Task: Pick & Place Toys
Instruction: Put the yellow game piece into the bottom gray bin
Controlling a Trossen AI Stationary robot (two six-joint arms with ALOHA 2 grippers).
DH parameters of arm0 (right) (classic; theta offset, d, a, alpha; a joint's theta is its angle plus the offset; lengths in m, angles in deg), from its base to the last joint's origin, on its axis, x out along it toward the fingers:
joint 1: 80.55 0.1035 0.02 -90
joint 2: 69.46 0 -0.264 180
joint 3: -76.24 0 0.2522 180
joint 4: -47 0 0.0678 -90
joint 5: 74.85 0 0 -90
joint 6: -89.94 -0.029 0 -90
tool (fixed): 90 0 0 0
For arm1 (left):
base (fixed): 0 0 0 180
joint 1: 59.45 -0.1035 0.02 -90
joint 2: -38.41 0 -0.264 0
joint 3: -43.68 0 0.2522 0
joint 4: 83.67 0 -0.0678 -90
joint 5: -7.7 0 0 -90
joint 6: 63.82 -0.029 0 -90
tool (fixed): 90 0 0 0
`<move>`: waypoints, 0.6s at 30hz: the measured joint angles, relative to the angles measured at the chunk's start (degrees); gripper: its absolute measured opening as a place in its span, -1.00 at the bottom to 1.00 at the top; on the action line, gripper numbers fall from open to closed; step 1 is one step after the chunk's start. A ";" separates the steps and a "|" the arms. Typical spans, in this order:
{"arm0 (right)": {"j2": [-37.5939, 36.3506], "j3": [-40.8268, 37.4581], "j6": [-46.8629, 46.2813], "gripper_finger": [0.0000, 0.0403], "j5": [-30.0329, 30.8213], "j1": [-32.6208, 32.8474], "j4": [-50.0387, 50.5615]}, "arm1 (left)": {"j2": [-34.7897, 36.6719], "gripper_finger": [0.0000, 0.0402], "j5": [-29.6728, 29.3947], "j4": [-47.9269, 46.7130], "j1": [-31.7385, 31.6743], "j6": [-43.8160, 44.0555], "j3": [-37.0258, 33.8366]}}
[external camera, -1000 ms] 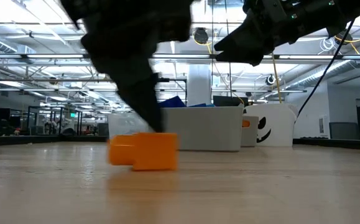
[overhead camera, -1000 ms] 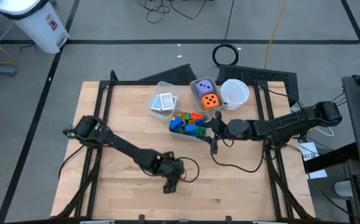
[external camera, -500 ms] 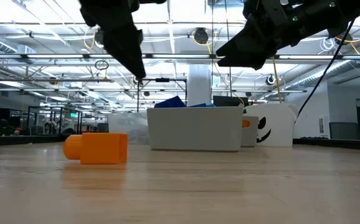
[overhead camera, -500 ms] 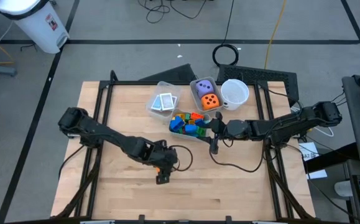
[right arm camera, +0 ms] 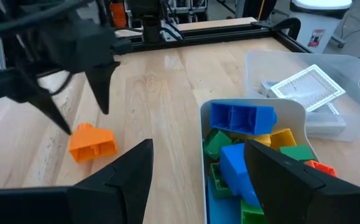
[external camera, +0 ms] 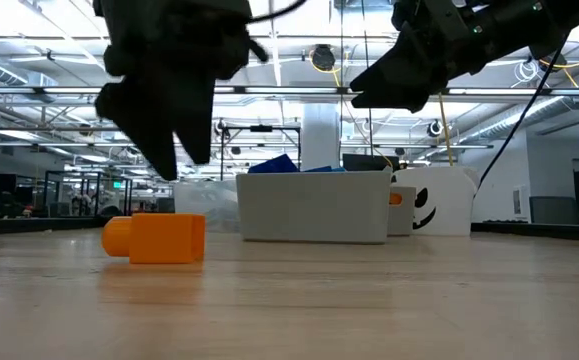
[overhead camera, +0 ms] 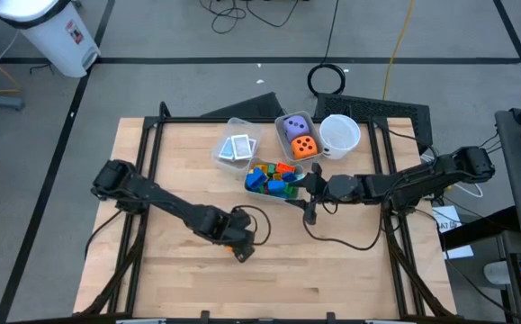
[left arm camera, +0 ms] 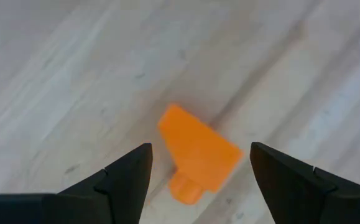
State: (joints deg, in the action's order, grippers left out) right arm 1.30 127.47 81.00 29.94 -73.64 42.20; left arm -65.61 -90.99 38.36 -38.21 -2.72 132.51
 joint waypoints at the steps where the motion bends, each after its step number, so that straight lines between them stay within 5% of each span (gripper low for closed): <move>1: 0.00 0.00 0.16 0.12 0.01 -0.06 0.02 | -0.07 0.36 -0.19 -0.69 -0.02 1.40 0.00; 12: 0.00 0.00 2.75 0.12 0.01 -0.06 -2.42 | -1.22 0.43 -2.76 -0.71 0.32 10.28 0.02; 18: 0.00 0.02 3.74 0.12 -0.02 -0.06 -4.07 | -4.70 0.60 3.23 -0.21 0.23 10.75 0.02</move>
State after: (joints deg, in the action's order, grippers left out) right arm 1.30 127.49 84.74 29.92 -73.70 38.12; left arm -70.31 -87.76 38.14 -37.99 8.03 132.53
